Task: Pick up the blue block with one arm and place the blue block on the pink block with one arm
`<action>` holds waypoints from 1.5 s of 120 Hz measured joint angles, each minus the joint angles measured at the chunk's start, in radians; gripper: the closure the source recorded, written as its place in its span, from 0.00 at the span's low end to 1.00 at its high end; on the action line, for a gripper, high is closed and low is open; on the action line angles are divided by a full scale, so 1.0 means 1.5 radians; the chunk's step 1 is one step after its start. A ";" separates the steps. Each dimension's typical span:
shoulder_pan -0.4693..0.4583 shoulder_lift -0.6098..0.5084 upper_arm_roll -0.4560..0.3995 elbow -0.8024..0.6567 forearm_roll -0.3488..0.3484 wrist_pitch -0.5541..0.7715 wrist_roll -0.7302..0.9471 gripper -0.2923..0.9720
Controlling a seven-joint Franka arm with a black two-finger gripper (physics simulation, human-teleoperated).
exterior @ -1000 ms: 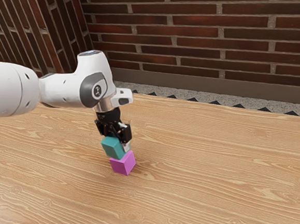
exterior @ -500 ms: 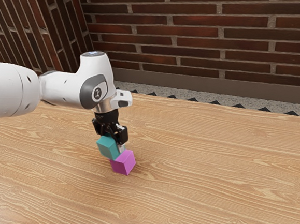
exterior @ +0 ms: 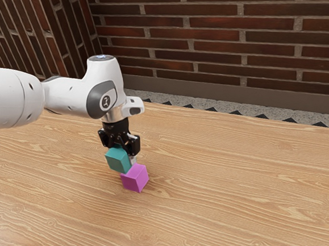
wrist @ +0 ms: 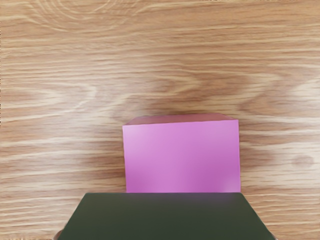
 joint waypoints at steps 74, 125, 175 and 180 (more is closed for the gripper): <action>-0.001 0.025 -0.003 0.020 -0.004 0.015 -0.072 0.53; -0.006 0.007 -0.011 -0.003 0.000 0.016 -0.105 0.53; -0.002 0.021 -0.011 -0.003 0.004 0.019 -0.115 0.53; -0.001 0.025 -0.011 -0.003 0.004 0.019 -0.115 0.53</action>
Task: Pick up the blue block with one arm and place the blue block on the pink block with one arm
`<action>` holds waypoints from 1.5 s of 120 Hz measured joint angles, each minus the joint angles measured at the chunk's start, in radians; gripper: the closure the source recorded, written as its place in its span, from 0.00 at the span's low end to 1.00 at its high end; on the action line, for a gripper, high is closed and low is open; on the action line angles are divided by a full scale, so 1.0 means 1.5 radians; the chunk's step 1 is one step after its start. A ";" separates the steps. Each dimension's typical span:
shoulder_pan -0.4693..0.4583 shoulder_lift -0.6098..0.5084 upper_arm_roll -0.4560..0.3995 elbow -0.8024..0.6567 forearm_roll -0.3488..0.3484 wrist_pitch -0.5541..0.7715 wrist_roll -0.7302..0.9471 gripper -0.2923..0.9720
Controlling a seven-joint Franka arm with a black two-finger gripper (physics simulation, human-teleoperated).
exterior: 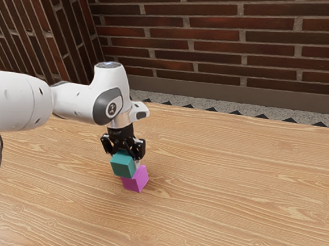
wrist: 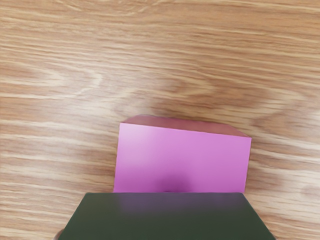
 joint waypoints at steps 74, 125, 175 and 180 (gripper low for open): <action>0.007 0.014 0.000 0.019 -0.003 0.001 0.009 0.53; 0.007 0.019 0.000 0.023 -0.009 0.000 0.023 0.28; 0.003 -0.008 0.001 0.090 -0.007 -0.031 0.033 0.24; 0.002 -0.030 0.004 0.108 -0.006 -0.048 0.034 0.24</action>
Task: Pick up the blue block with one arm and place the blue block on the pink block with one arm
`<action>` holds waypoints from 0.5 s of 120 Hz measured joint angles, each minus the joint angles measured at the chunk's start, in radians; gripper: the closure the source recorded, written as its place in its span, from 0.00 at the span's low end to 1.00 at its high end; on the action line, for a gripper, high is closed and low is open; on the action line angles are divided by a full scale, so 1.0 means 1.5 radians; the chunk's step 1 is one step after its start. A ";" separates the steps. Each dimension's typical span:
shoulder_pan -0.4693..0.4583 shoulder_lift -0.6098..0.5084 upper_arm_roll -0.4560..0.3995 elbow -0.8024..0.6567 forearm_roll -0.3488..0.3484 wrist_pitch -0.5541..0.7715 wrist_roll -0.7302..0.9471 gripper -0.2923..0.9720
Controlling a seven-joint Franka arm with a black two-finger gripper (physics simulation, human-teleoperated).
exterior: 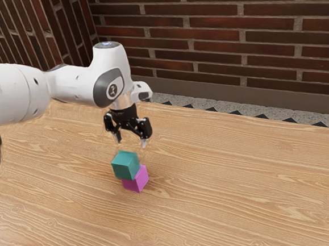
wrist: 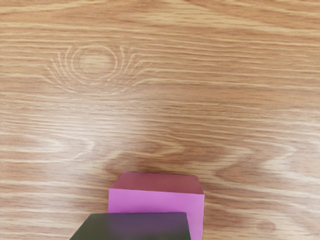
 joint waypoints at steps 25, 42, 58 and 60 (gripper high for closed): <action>0.007 -0.045 0.005 0.026 0.024 -0.092 0.006 0.23; 0.007 -0.052 0.003 0.032 0.038 -0.138 0.013 0.23; 0.007 -0.051 0.002 0.032 0.043 -0.158 0.019 0.23; 0.007 -0.051 0.002 0.032 0.043 -0.160 0.019 0.23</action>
